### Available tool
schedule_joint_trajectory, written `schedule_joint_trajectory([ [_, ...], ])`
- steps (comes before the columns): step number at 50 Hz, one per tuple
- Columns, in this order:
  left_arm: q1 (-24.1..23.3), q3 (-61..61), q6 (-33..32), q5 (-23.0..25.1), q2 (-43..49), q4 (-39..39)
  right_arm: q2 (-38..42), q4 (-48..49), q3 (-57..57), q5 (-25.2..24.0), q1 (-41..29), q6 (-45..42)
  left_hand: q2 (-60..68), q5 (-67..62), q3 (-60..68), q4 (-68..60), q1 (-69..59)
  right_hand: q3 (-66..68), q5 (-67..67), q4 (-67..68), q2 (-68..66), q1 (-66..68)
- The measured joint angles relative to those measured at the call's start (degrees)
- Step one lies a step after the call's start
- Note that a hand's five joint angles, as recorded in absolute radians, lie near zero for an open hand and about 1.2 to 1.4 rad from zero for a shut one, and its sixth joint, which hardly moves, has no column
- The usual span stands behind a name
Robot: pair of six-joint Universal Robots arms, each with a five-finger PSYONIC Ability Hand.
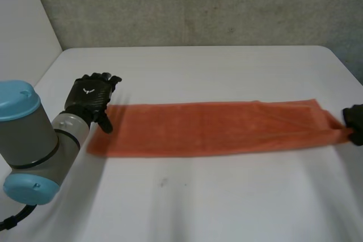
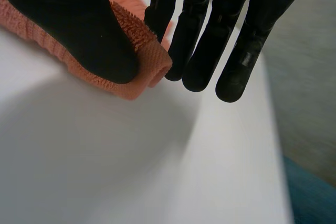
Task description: Fold the laundry
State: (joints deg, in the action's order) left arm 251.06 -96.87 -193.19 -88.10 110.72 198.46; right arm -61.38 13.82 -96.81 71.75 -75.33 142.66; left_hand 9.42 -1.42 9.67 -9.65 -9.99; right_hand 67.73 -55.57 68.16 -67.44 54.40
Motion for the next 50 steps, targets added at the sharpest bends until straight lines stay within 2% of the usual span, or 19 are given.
schedule_joint_trajectory([
  [3,0.0,0.0,0.0,0.0,0.0,0.0,0.0,0.2,0.3,0.5,0.3,0.0,0.0,0.0,0.0,0.0,0.0,0.0,0.0,0.0,0.0,0.0],
  [5,0.2,-0.1,0.0,-0.1,-0.2,0.0,0.1,1.4,3.8,6.5,2.8,-1.1,0.0,0.0,0.0,0.0,0.0,0.0,0.0,0.0,0.0,0.0],
  [8,0.2,-0.1,0.1,-0.1,-0.4,0.0,0.0,1.4,5.1,8.5,3.6,-1.7,0.0,0.0,0.0,0.0,0.0,0.0,-0.1,0.0,0.0,0.1],
  [9,0.2,-0.1,0.1,-0.1,-0.6,0.0,-0.2,1.1,6.9,11.3,4.3,-2.8,0.0,0.0,0.0,0.0,0.0,0.0,-0.1,0.0,0.0,0.1],
  [15,0.3,-0.2,0.1,-0.2,-1.0,0.0,-2.0,0.0,9.2,13.9,1.9,-3.4,0.0,0.0,0.0,0.0,0.0,0.1,-0.5,0.0,0.0,0.4],
  [18,0.3,-0.2,0.1,-0.2,-1.0,0.0,-4.1,-0.3,10.0,14.1,-2.6,-1.9,0.0,0.0,0.0,0.0,0.0,0.1,-0.5,0.0,0.0,0.4],
  [22,0.3,-0.1,0.2,-0.4,-1.1,0.0,-7.6,0.2,11.3,13.3,-15.8,3.3,0.0,0.0,0.0,0.0,0.0,0.1,-0.8,0.0,0.0,0.6],
  [26,0.5,-0.2,0.2,-0.5,-1.4,-0.1,-8.2,1.4,12.1,11.6,-24.9,5.7,0.0,0.0,0.0,0.0,0.0,0.2,-0.8,0.1,0.0,0.7],
  [27,0.5,-0.2,0.2,-0.5,-1.4,-0.1,-8.2,1.4,12.1,11.6,-24.9,5.7,0.0,0.0,0.0,0.0,0.0,0.2,-0.8,0.1,0.0,0.7],
  [28,0.7,-0.3,0.2,-0.5,-1.8,-0.1,-7.2,3.7,12.8,8.6,-34.4,6.8,0.0,0.0,0.0,0.0,0.0,0.2,-0.9,0.1,0.0,0.8],
  [30,0.8,-0.4,0.3,-0.5,-1.9,-0.1,-6.7,4.3,12.9,7.7,-36.6,6.9,0.0,0.0,0.0,0.0,0.0,0.2,-0.9,0.1,0.0,0.8],
  [32,1.1,-0.7,0.3,-0.5,-2.4,0.0,-3.7,6.6,13.6,4.0,-44.8,7.2,0.0,0.0,0.0,0.0,0.0,0.2,-0.9,0.1,0.0,0.8],
  [35,1.3,-0.9,0.3,-0.5,-2.8,0.0,0.7,8.4,14.7,0.7,-52.3,7.1,0.0,0.0,0.0,0.0,0.0,0.2,-0.9,0.2,0.0,0.8],
  [40,1.4,-1.0,0.4,-0.5,-2.9,0.0,7.9,9.2,16.7,-1.7,-59.4,6.8,0.0,0.0,0.0,0.0,0.0,0.3,-0.9,0.2,0.0,0.8],
  [44,1.4,-1.1,0.4,-0.5,-2.9,0.0,12.1,8.9,18.3,-1.5,-61.8,6.2,0.0,0.0,0.0,0.0,0.0,-0.6,-0.1,-0.8,0.8,-0.1],
  [46,1.2,-1.2,0.4,-0.4,-2.9,0.0,14.1,8.1,19.4,-0.6,-62.4,5.3,0.0,0.0,0.0,0.0,0.0,-4.5,3.3,-4.7,5.5,-3.0],
  [48,0.9,-1.2,0.5,-0.3,-3.0,0.0,14.7,6.7,20.3,1.1,-62.5,4.3,0.0,0.0,0.0,0.0,0.0,-36.9,34.6,-37.1,38.8,-33.0],
  [49,0.7,-1.2,0.6,-0.3,-3.1,0.0,14.5,6.2,20.4,1.8,-62.4,4.1,0.0,0.0,0.0,0.0,0.0,-36.9,34.6,-37.1,38.8,-33.0],
  [50,0.6,-1.2,0.7,-0.3,-3.1,0.0,14.3,5.8,20.5,2.2,-62.4,3.9,0.0,0.0,0.0,0.0,0.0,-48.9,46.2,-49.2,49.8,-40.1],
])
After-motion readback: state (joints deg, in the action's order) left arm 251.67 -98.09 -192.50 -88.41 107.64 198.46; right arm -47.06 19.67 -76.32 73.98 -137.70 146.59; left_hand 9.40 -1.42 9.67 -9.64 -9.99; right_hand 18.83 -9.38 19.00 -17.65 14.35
